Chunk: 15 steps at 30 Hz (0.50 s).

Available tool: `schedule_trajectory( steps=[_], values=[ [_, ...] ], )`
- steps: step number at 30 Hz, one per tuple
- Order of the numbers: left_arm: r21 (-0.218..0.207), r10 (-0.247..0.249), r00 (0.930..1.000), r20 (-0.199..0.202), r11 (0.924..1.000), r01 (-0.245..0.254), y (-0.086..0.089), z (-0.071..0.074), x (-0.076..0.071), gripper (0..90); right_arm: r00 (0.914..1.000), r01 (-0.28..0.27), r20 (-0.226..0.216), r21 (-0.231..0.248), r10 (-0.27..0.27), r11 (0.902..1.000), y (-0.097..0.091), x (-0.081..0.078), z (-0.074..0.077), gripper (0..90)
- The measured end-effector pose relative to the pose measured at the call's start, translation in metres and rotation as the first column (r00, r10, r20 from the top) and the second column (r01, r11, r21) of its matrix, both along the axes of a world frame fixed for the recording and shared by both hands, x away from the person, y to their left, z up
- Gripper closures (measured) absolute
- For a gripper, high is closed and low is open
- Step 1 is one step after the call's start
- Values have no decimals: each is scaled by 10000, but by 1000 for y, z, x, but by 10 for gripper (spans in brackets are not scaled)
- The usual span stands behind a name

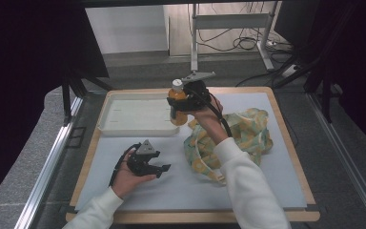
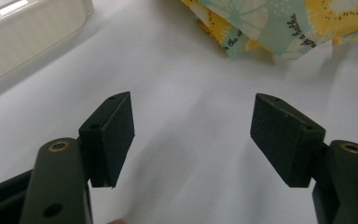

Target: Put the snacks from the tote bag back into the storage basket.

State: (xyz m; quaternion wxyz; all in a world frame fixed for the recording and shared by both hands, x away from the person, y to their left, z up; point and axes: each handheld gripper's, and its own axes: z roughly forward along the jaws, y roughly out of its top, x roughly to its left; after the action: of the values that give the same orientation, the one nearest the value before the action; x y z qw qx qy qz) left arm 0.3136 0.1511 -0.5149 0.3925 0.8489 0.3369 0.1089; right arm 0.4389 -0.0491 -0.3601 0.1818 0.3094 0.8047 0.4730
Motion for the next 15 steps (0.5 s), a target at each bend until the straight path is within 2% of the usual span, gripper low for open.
schedule_trajectory(
  steps=[15],
  values=[
    [-24, -40, 10000, -50, 10000, 40, 1, 0, 0, 304, 9998, 197, -101, -139, -198, 9997, 12, 11, -5, 298]
  ],
)
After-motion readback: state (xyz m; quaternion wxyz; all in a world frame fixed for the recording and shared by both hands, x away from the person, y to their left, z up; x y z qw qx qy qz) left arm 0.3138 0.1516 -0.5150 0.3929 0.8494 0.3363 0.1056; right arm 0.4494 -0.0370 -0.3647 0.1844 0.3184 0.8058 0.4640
